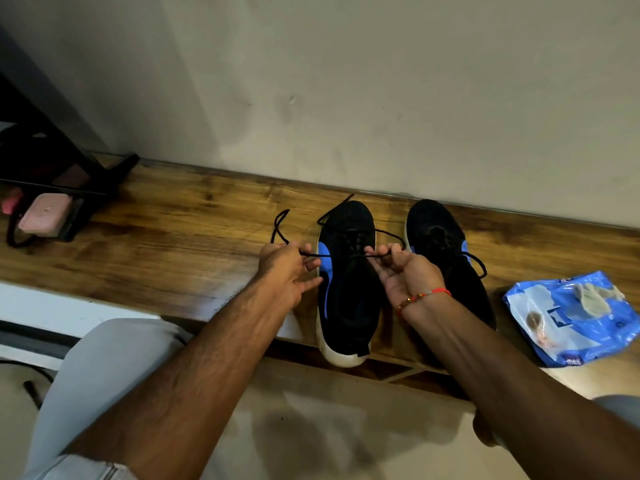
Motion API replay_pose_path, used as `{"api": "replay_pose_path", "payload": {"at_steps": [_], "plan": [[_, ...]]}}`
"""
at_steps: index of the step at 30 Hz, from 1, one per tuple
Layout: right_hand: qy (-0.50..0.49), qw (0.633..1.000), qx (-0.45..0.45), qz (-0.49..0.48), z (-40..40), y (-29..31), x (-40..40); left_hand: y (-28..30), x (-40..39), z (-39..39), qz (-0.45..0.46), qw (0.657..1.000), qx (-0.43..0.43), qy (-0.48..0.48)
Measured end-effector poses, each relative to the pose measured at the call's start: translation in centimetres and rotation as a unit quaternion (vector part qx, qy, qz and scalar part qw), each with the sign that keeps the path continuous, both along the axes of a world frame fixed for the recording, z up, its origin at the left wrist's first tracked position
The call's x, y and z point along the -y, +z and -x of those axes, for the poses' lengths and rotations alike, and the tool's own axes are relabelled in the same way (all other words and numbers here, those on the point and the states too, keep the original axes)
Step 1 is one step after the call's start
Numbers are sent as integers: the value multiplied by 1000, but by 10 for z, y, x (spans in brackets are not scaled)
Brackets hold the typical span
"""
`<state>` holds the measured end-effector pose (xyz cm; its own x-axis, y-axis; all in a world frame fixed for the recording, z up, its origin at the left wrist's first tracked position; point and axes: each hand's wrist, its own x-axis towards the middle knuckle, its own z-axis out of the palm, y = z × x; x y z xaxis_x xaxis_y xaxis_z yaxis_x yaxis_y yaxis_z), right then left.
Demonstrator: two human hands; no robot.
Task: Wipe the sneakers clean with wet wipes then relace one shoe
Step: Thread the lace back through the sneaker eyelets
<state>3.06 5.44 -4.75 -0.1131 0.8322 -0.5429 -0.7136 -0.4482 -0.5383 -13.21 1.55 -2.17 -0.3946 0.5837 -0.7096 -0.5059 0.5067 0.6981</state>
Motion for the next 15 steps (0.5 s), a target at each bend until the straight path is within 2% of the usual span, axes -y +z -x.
{"api": "replay_pose_path", "payload": {"at_steps": [4, 6, 9, 12, 15], "plan": [[-6, 1000, -2, 26, 2, 5, 4, -3, -2, 4, 12, 1000, 9, 26], [19, 1000, 16, 13, -2, 9, 3, 0, -2, 4, -13, 1000, -20, 15], [88, 985, 146, -39, -12, 17, -2, 10, 0, 2, -89, 987, -121, -60], [168, 936, 286, -115, -12, 20, -4, 23, 0, 1, -212, 937, -239, -142], [267, 861, 339, -268, -5, 27, -1, 25, -5, -2, -306, 861, -323, -245]]}}
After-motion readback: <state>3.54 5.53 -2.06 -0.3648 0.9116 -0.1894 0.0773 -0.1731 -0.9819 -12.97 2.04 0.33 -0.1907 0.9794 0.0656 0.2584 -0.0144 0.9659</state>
